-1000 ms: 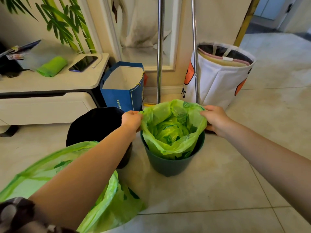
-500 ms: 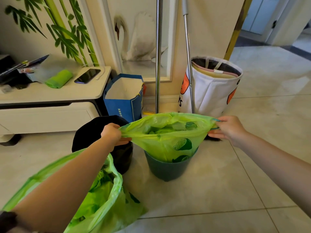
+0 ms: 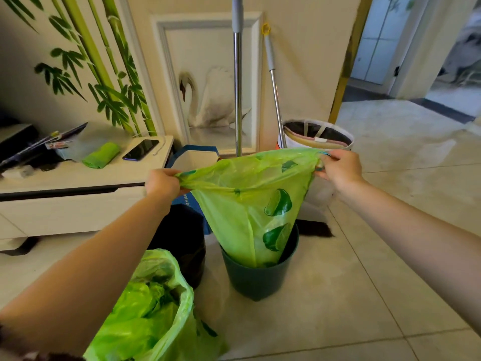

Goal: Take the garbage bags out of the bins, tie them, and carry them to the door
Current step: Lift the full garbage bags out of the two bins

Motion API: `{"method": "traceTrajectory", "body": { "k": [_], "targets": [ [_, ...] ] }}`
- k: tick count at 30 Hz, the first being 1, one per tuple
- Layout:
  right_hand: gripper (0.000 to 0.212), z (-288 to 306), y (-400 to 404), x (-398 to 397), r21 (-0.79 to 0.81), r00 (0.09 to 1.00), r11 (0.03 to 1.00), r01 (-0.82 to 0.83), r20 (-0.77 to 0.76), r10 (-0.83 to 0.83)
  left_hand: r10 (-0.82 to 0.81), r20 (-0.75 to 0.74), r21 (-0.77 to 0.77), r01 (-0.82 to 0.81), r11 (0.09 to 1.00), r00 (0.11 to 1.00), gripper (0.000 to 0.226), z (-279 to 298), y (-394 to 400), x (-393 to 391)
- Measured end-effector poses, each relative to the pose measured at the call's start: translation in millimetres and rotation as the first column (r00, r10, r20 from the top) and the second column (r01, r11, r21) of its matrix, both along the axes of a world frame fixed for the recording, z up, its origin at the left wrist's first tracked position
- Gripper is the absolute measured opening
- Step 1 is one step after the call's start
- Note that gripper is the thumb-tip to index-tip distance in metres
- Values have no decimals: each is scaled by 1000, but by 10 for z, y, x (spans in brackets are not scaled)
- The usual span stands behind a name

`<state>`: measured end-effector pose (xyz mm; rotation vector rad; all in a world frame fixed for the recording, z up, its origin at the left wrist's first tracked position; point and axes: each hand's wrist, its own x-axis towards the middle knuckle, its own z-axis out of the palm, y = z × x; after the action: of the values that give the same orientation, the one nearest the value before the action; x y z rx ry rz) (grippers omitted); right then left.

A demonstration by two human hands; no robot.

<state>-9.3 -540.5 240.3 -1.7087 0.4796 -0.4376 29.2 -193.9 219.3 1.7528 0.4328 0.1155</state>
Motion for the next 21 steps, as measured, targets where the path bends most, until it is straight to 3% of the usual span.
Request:
{"method": "traceTrajectory", "body": {
  "k": [5, 10, 21],
  "targets": [
    [24, 578, 189, -112, -98, 987, 995, 28, 158, -12, 27, 200, -33, -21, 999, 979, 36, 516, 50, -146],
    [21, 960, 337, -365, -183, 965, 981, 66, 262, -15, 50, 333, 11, -57, 998, 941, 30, 931, 58, -429],
    [23, 1471, 304, -1048, -225, 920, 968, 109, 392, -13, 52, 459, 14, -66, 998, 887, 26, 1456, 122, -1123]
  ]
}}
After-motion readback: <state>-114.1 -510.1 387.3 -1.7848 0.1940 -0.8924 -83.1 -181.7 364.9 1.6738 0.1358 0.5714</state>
